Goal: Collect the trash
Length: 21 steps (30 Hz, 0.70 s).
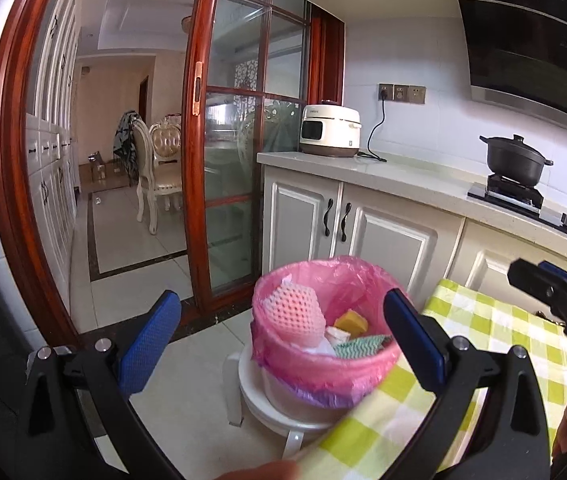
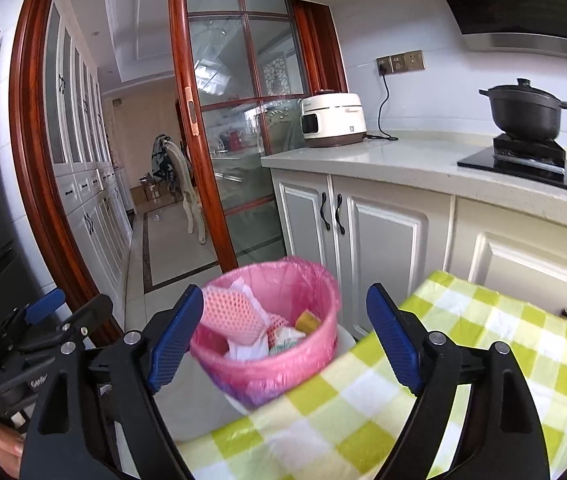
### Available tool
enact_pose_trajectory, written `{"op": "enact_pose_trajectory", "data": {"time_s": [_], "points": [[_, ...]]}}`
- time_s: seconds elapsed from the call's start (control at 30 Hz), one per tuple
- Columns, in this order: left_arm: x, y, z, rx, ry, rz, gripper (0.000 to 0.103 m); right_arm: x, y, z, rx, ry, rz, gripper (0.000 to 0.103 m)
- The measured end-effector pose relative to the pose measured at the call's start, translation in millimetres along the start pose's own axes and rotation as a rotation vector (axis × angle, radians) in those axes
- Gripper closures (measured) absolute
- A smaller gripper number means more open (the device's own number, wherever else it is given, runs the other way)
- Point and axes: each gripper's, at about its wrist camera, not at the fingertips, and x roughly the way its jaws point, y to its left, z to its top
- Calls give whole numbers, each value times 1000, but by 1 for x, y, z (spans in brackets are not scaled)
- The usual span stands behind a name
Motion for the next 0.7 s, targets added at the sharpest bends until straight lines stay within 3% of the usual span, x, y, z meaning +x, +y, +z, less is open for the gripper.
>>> {"op": "enact_pose_trajectory", "data": {"time_s": [0.37,0.7], "points": [[-30,-36,-36,54,18,-42,5,-40,-14,-59,2,36,-64,22],[-37,-50,-49,82,61,-85,5,-61,-31,-72,10,19,-92,21]]}}
